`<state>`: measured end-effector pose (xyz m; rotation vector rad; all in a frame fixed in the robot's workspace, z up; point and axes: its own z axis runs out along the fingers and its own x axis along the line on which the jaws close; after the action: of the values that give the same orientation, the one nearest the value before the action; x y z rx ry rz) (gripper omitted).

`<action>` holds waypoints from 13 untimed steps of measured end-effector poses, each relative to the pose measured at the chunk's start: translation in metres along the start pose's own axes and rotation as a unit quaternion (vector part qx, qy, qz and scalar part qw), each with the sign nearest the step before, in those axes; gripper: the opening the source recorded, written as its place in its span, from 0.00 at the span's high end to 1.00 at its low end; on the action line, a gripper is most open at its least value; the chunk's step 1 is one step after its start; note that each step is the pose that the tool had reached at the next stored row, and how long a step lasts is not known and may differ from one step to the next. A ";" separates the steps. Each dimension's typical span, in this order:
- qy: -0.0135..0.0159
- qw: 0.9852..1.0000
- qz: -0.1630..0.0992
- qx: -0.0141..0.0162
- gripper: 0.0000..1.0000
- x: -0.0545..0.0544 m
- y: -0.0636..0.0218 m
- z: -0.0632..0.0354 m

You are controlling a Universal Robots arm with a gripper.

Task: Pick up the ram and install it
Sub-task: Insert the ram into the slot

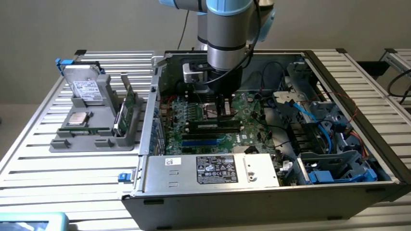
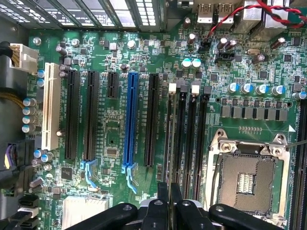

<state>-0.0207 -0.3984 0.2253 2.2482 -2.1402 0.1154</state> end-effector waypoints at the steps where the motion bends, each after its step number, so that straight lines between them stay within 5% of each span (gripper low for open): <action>1: 0.000 1.000 -0.001 0.000 0.86 0.000 0.0000 0.0001; 13: 0.000 1.000 -0.002 0.000 0.86 0.001 0.0001 0.0007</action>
<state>-0.0208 -0.3995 0.2247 2.2534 -2.1351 0.1155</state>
